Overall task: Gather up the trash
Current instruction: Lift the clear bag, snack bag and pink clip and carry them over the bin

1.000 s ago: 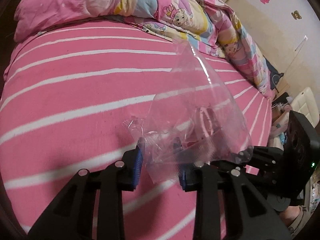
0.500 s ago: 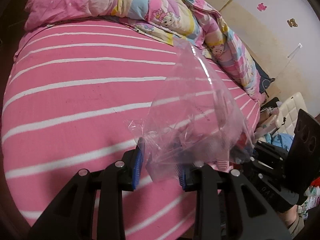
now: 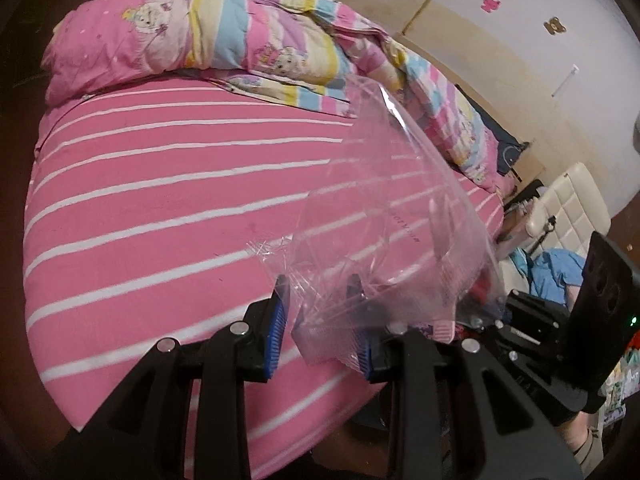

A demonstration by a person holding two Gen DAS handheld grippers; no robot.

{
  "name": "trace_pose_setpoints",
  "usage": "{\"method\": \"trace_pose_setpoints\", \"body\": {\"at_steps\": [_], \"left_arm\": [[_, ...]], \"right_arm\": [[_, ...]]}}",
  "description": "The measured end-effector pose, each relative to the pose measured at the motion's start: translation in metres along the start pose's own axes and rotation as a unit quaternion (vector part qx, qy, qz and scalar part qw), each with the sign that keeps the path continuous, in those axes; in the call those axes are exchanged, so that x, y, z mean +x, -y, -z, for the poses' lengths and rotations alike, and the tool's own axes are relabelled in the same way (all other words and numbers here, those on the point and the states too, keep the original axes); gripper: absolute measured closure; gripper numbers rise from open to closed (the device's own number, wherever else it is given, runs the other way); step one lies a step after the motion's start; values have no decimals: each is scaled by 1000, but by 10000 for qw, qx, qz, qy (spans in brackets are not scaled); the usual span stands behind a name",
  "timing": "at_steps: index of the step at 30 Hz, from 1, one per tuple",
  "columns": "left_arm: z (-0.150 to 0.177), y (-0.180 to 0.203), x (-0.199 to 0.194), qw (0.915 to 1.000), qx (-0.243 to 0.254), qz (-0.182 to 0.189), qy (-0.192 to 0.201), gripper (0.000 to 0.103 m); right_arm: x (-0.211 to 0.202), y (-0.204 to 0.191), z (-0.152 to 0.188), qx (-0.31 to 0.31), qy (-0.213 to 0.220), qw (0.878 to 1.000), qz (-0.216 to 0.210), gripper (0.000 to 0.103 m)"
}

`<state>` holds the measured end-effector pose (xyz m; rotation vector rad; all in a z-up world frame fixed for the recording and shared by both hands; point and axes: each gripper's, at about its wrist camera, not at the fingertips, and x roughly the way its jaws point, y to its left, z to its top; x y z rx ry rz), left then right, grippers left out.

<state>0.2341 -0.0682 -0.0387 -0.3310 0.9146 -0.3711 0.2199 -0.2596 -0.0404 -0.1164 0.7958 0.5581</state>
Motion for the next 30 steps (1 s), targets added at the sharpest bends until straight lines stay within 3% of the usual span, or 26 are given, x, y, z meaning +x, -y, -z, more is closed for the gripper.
{"method": "trace_pose_setpoints", "body": {"at_steps": [8, 17, 30], "left_arm": [[25, 55, -1, 9993, 244, 225, -172, 74], [56, 124, 15, 9955, 623, 535, -471, 74], [124, 212, 70, 9803, 1252, 886, -1242, 74]], "right_arm": [[-59, 13, 29, 106, 134, 9996, 244, 97], [-128, 48, 92, 586, 237, 9958, 665, 97], [-181, 98, 190, 1510, 190, 9820, 1117, 97]]}}
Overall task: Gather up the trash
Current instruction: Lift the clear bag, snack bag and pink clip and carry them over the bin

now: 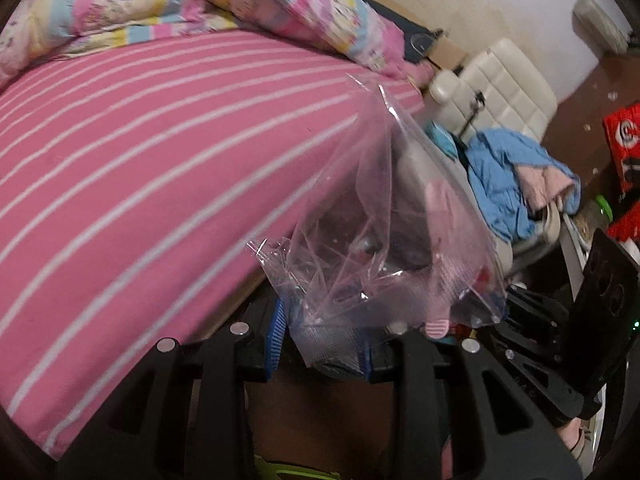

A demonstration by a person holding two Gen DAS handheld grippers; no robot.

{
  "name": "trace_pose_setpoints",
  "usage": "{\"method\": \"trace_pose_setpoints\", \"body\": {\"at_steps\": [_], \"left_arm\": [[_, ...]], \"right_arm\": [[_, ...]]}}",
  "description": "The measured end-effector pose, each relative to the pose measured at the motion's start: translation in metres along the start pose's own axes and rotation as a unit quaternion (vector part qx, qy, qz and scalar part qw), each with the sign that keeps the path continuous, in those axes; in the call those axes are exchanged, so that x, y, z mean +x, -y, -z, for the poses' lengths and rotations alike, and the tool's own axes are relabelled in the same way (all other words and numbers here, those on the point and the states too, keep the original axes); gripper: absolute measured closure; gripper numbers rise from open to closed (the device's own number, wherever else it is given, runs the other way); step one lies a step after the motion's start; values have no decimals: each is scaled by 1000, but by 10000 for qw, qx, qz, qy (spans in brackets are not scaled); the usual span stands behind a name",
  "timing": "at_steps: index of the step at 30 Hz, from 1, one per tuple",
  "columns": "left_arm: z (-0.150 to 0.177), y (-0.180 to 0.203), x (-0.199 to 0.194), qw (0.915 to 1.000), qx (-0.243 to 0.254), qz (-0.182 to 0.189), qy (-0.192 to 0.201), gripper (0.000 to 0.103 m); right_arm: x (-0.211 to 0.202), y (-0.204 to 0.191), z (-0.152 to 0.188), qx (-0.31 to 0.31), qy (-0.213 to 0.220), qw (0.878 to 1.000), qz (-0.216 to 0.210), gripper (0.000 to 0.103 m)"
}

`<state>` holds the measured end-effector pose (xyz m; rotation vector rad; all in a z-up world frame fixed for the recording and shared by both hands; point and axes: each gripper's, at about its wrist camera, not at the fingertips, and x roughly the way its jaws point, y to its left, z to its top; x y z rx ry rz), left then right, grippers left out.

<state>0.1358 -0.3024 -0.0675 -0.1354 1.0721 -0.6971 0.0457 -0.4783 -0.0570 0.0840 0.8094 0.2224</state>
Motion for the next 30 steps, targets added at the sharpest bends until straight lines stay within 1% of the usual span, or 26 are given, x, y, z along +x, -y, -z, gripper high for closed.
{"method": "trace_pose_setpoints", "body": {"at_steps": [5, 10, 17, 19, 22, 26, 30], "left_arm": [[10, 26, 37, 9990, 245, -14, -366, 74], [23, 41, 74, 9971, 316, -26, -694, 74], [43, 52, 126, 9919, 541, -138, -1144, 74], [48, 57, 147, 9892, 668, -256, -1276, 74], [53, 56, 170, 9860, 748, -266, -1465, 74], [55, 58, 193, 9834, 794, -137, -1628, 74], [56, 63, 217, 9794, 952, -4, -1781, 74]], "right_arm": [[0, 31, 31, 426, -87, 9990, 102, 97], [5, 54, 56, 753, -216, 9967, 190, 97], [23, 93, 93, 1347, -470, 9893, 311, 97], [29, 102, 100, 1478, -543, 9870, 328, 97], [40, 114, 111, 1651, -681, 9832, 374, 97], [52, 126, 126, 1833, -810, 9788, 412, 97], [66, 137, 140, 2037, -935, 9736, 426, 97]]}}
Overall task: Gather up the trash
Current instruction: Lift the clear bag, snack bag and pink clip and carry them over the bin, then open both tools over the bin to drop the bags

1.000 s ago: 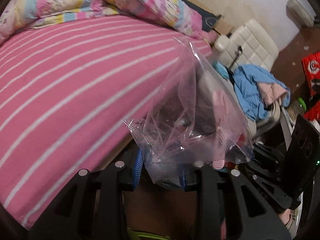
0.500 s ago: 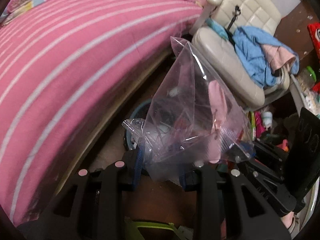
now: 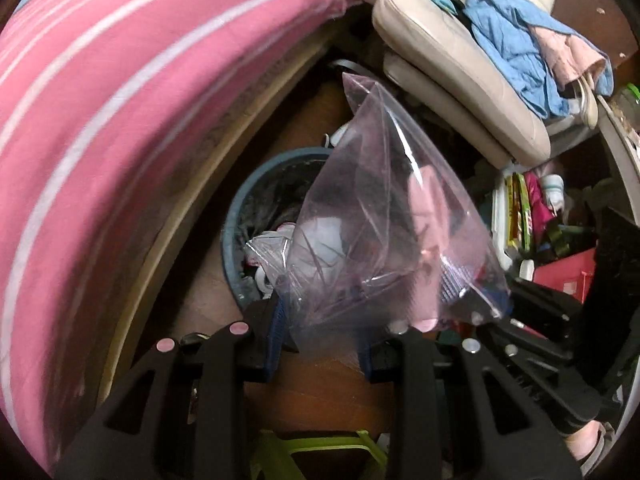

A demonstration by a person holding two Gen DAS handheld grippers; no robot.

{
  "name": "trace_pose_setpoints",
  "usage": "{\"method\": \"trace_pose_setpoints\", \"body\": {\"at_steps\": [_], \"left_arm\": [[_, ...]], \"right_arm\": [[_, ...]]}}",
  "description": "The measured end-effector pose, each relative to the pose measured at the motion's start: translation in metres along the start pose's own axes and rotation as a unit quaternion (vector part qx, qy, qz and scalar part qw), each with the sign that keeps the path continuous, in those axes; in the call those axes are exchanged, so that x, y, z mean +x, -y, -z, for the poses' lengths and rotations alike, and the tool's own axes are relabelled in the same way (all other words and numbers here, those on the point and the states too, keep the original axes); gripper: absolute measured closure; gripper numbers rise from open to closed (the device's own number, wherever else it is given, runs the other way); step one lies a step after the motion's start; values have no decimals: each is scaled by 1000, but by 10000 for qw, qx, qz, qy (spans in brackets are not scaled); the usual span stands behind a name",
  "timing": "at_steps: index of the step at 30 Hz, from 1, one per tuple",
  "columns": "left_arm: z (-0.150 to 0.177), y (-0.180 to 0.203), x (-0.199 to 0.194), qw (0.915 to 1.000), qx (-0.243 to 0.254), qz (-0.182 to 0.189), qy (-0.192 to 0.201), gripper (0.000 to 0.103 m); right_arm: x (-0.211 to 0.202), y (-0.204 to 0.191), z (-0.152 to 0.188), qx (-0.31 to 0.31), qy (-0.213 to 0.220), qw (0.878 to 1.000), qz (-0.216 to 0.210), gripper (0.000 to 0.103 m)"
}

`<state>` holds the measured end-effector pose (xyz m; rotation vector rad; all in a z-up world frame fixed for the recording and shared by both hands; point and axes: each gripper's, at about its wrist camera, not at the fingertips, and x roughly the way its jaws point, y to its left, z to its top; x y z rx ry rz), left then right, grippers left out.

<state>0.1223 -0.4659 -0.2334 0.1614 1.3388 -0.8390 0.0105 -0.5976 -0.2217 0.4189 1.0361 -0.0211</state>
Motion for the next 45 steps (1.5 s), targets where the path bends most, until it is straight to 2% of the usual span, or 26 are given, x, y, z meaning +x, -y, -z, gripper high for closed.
{"method": "trace_pose_setpoints", "body": {"at_steps": [5, 12, 21, 27, 36, 38, 41, 45], "left_arm": [[-5, -8, 26, 9996, -45, 45, -276, 74], [-9, -16, 69, 9974, 67, -102, -708, 73], [-17, -13, 103, 9949, 266, -212, -953, 70], [-17, -15, 124, 9923, 293, -242, -1175, 64], [-23, -22, 155, 9894, 278, -122, -1418, 57], [-22, -26, 161, 9886, 238, -95, -1486, 50], [-21, -32, 169, 9877, 209, -117, -1547, 46], [-19, -41, 173, 9873, 128, -59, -1580, 40]], "right_arm": [[22, 16, 9, 235, -206, 9995, 87, 97], [52, 27, 14, 394, -485, 9977, 255, 97], [81, 40, 13, 488, -683, 9950, 541, 97], [96, 50, 12, 591, -811, 9929, 646, 96], [118, 59, 13, 708, -951, 9901, 750, 88], [124, 62, 14, 755, -997, 9891, 772, 87], [128, 65, 16, 797, -1022, 9879, 851, 71], [127, 72, 20, 951, -937, 9854, 1056, 40]]}}
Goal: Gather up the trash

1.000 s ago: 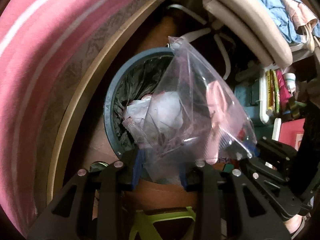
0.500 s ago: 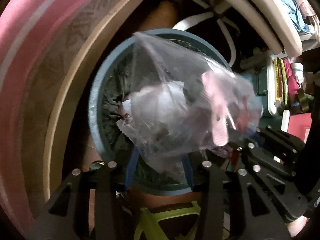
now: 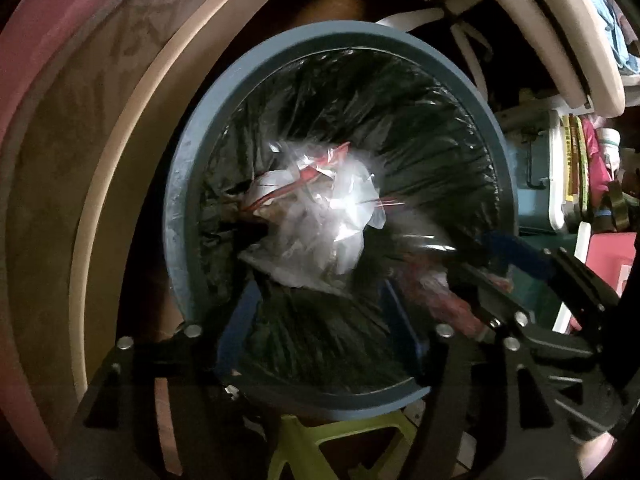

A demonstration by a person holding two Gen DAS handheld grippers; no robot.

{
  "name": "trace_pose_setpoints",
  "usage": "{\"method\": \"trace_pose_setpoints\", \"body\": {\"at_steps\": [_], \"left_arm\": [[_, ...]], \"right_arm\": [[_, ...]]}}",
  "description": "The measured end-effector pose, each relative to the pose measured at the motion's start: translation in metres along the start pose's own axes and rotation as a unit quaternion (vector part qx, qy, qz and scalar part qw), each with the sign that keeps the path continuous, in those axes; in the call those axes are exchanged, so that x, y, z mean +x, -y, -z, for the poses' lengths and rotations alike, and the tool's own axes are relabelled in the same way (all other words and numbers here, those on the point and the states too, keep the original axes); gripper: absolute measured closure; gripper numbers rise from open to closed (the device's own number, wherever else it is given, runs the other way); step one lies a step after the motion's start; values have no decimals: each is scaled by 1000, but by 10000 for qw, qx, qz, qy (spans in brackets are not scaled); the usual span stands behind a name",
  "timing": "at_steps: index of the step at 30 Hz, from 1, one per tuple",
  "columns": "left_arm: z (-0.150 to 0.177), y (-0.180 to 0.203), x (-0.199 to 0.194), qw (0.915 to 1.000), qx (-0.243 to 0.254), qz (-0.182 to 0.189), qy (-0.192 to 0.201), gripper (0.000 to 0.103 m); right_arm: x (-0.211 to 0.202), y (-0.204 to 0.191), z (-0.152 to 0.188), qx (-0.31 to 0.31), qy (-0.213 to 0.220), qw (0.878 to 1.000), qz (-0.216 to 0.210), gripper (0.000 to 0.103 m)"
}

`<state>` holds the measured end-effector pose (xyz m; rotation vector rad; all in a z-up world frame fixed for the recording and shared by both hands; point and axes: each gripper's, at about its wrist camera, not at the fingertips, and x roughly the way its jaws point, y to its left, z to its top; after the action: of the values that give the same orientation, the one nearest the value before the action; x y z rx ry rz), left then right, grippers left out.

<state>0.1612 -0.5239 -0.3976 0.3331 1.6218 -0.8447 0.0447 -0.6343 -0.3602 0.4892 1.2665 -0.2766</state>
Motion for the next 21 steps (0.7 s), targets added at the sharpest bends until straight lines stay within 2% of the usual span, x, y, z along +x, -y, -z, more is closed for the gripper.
{"method": "trace_pose_setpoints", "body": {"at_steps": [1, 4, 6, 10, 13, 15, 21], "left_arm": [[1, -2, 0, 10000, -18, 67, 6, 39], [2, -5, -4, 9999, -76, 127, 50, 37], [5, -7, -11, 9997, -113, -37, 204, 26], [12, -9, -25, 9989, -222, 113, 406, 22], [15, -12, -37, 9979, -382, 0, 522, 12], [20, -13, -48, 9970, -422, 140, 628, 12], [38, 0, -81, 9952, -303, 67, 923, 11]], "right_arm": [[0, 1, 1, 44, 30, 10000, 25, 32], [-1, 6, 4, 150, 91, 9998, 81, 19], [-5, 9, 6, 252, 149, 9995, 73, 16], [-15, 12, 7, 305, 248, 9992, 38, 13], [-24, 9, 8, 311, 349, 9989, -36, 13], [-30, 6, 11, 275, 394, 9988, -41, 13], [-57, -12, 21, 158, 630, 9978, -147, 13]]}}
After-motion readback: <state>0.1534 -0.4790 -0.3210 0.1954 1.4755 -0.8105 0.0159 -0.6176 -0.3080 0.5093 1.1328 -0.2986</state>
